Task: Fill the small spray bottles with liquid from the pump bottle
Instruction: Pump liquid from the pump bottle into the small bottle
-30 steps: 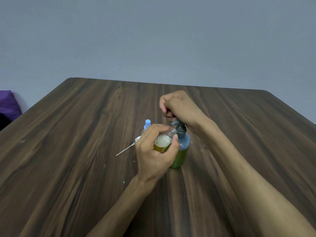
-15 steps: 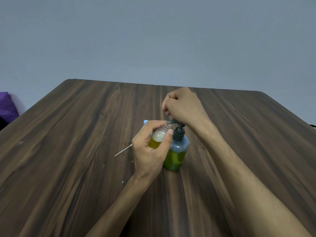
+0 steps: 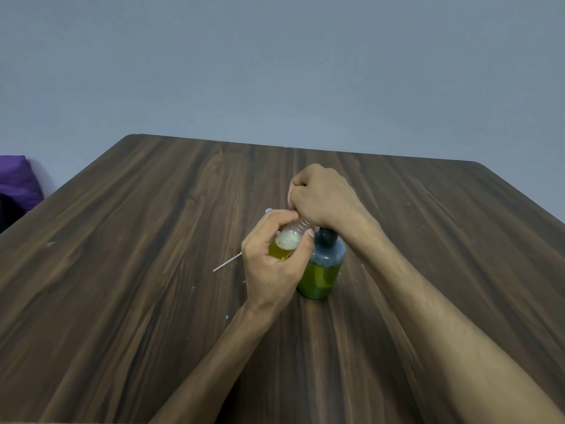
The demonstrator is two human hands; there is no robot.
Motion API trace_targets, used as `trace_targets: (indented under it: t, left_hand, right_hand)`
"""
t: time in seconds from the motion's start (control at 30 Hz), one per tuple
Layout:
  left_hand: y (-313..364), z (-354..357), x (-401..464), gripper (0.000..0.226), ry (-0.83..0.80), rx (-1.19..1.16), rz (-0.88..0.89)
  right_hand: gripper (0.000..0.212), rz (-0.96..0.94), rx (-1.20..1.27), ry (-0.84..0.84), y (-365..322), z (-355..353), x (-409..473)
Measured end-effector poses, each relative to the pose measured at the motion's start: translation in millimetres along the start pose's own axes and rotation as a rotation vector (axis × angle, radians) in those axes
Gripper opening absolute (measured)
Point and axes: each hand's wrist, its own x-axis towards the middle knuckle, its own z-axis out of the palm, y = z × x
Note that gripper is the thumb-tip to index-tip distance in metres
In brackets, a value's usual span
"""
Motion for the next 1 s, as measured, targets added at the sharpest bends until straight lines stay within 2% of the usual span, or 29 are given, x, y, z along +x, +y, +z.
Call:
trace_targets:
  t: [0.1,0.27,0.4,0.6,1.0]
  left_hand:
    - [-1.8,-0.5,-0.1,0.018,0.0,0.014,0.008]
    - [-0.7,-3.2,0.9,0.015,0.0,0.013,0.055]
    - [-1.2,-4.0,2.9,0.014,-0.001,0.033,0.071]
    - [-4.4,-3.3,0.8,0.014,0.01,0.094,0.084]
    - [-2.3,-5.3,2.5,0.015,0.018,0.051,0.091]
  right_hand:
    - [0.025,0.029,0.022,0.032,0.7,0.1,-2.7]
    - [0.034,-0.016,0.041,0.07,-2.8,-6.0,-0.5]
    - [0.033,0.004,-0.026,0.038,-2.4,0.5,-2.1]
    - [0.028,0.036,0.023,0.019,-1.8,-3.5,0.8]
    - [0.03,0.019,-0.065,-0.003,-4.6,-3.1,-3.0]
